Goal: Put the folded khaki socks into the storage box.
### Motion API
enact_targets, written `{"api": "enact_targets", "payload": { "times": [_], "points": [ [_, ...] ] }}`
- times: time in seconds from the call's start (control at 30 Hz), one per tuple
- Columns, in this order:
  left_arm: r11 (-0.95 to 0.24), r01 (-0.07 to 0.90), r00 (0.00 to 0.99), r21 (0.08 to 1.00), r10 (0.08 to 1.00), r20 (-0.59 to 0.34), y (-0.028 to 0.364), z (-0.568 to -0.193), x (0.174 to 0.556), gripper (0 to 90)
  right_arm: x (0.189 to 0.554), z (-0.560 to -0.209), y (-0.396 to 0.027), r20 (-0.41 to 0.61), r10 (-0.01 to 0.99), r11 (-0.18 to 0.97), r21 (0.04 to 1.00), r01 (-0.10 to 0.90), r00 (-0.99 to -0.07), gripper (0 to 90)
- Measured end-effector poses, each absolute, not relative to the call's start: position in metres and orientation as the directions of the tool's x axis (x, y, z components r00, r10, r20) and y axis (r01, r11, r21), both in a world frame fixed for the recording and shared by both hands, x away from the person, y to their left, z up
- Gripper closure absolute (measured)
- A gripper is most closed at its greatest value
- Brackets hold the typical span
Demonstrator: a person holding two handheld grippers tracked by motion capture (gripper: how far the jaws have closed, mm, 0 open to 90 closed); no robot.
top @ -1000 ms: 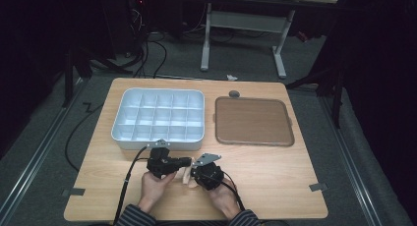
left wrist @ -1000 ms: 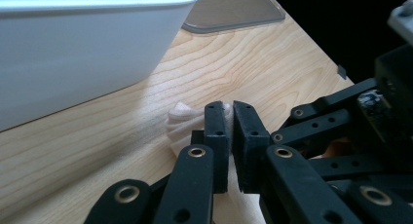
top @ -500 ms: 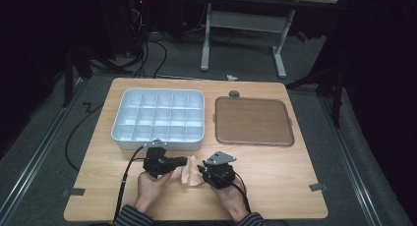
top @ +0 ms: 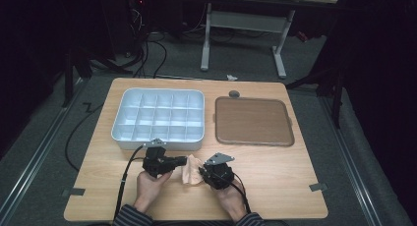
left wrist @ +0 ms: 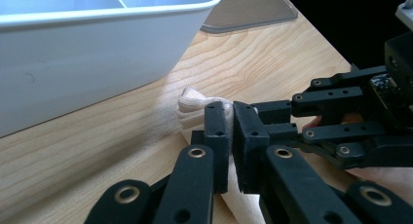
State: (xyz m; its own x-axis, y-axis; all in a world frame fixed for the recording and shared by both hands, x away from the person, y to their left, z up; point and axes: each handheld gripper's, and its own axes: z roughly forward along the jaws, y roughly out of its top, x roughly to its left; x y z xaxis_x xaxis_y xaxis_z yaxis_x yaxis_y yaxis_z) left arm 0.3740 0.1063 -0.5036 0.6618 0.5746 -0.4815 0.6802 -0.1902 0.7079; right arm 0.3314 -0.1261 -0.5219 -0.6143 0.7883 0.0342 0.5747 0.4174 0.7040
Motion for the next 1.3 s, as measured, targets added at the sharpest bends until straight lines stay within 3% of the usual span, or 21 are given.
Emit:
{"api": "enact_targets", "payload": {
  "times": [0.27,0.7,1.3],
  "points": [
    [-0.182,0.684,0.661,0.706,0.563,-0.496,0.104,-0.504,0.375,86.0,0.334,-0.522,-0.124,0.026,0.770,0.440,0.701,0.561,-0.638,79.4],
    [-0.263,0.638,0.717,0.724,0.546,-0.434,0.085,-0.491,0.379,85.9,0.332,-0.523,-0.121,0.026,0.751,0.455,0.704,0.545,-0.660,79.6],
    [-0.320,0.642,0.726,0.696,0.546,-0.419,0.070,-0.503,0.385,85.8,0.331,-0.524,-0.119,0.043,0.727,0.463,0.707,0.535,-0.685,79.4]
  ]
}}
